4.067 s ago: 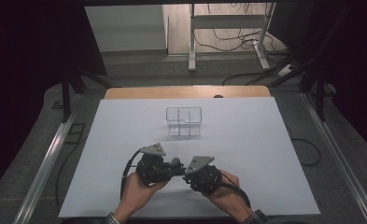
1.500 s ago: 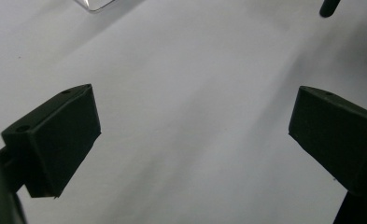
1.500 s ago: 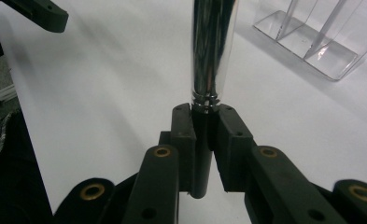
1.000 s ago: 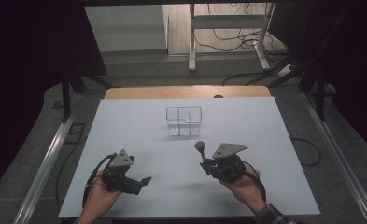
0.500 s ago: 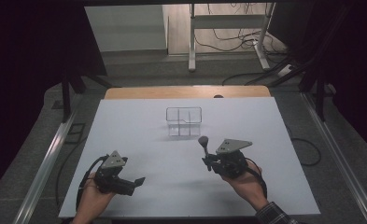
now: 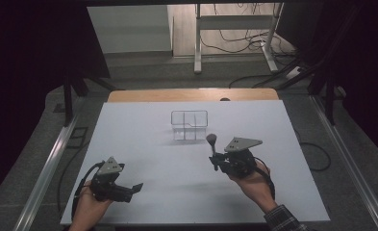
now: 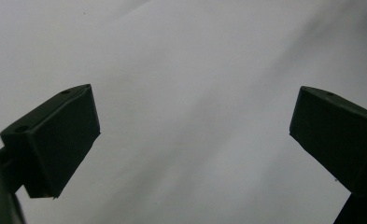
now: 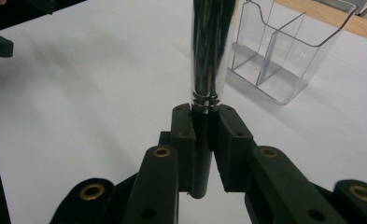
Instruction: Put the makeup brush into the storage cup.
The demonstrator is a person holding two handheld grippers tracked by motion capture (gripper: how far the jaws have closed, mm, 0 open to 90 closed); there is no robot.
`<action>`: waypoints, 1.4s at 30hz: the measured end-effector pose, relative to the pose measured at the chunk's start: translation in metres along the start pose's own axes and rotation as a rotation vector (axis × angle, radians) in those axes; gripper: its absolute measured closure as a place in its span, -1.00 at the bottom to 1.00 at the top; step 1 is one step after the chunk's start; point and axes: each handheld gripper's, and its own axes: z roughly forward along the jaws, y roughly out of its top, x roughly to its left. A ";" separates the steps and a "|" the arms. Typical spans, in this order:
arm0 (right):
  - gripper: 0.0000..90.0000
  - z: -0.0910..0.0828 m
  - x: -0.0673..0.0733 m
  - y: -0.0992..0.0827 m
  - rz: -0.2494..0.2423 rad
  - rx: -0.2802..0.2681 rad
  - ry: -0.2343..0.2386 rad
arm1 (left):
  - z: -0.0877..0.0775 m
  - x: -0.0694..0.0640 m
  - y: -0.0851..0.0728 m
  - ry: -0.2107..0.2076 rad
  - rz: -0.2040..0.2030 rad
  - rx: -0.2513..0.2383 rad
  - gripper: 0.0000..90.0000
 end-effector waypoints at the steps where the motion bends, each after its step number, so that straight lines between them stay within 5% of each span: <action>1: 0.73 0.000 0.000 0.000 0.000 0.000 0.000 | 0.000 0.001 -0.001 0.001 0.002 0.000 -0.96; 18: 0.73 0.010 -0.015 0.014 0.033 -0.016 0.011 | -0.008 0.010 -0.014 0.036 -0.039 0.009 -0.95; 42: 0.73 0.022 -0.037 0.035 0.082 -0.048 0.013 | -0.015 0.018 -0.026 0.054 -0.047 0.028 -0.95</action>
